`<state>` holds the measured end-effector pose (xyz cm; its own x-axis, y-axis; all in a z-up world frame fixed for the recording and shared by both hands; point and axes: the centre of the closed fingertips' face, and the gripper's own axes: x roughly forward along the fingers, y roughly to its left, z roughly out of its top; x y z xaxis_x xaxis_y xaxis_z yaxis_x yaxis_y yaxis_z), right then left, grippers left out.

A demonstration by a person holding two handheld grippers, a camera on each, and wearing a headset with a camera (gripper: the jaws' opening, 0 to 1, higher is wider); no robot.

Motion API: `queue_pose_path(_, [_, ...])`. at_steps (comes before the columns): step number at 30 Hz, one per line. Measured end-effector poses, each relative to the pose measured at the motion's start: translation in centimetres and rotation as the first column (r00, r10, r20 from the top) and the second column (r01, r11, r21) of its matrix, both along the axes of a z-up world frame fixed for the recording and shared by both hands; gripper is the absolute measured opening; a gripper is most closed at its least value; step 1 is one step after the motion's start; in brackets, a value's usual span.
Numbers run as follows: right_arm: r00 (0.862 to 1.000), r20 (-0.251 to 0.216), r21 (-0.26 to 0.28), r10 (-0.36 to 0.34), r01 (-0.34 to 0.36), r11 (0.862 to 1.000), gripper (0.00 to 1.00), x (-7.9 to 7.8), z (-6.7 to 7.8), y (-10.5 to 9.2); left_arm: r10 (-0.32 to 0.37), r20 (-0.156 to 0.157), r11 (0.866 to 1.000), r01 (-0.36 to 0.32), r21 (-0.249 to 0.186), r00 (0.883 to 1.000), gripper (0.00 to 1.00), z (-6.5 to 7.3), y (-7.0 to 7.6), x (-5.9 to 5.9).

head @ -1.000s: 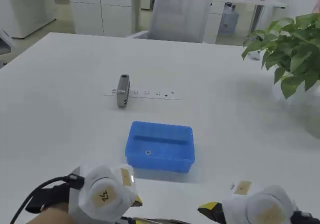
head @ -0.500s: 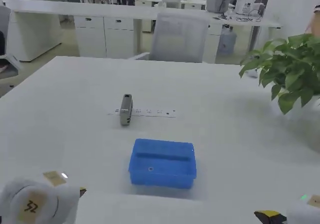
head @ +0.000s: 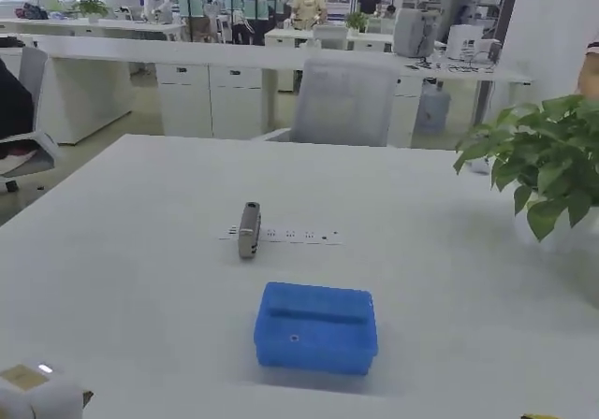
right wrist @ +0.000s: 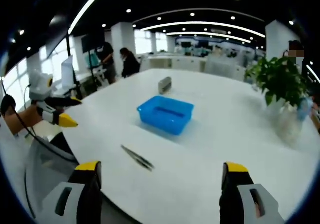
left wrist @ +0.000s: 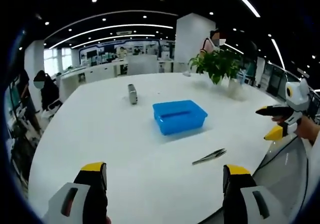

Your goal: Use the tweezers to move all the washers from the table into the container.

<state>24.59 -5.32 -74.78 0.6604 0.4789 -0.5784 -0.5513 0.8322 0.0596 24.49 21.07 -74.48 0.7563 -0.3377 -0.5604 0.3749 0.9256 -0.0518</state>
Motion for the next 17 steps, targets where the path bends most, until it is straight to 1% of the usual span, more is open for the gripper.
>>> queue_pose_path(3, [1.000, 0.002, -0.004, -0.004, 0.004, 1.000, 0.99, 0.02, 0.04, -0.12, 0.011, 0.011, 1.000, -0.011, 0.000, 1.000, 0.99, 0.26, 0.16, 0.13])
queue_pose_path(8, [1.000, 0.013, -0.012, -0.006, 0.006, 1.000, 0.99, 0.07, 0.24, -0.16, 0.025, 0.014, 1.000, -0.025, -0.017, 1.000, 0.99, 0.44, 0.40, 0.20])
queue_pose_path(12, [1.000, 0.016, -0.009, -0.005, 0.006, 1.000, 0.99, 0.05, 0.32, -0.11, 0.033, 0.015, 0.999, -0.033, -0.019, 0.999, 0.99, 0.51, 0.69, 0.05])
queue_pose_path(17, [1.000, 0.026, -0.011, -0.013, 0.013, 1.000, 0.99, 0.09, 0.53, -0.22, 0.052, 0.019, 0.997, -0.051, -0.053, 0.998, 0.99, 0.90, 1.05, 0.11])
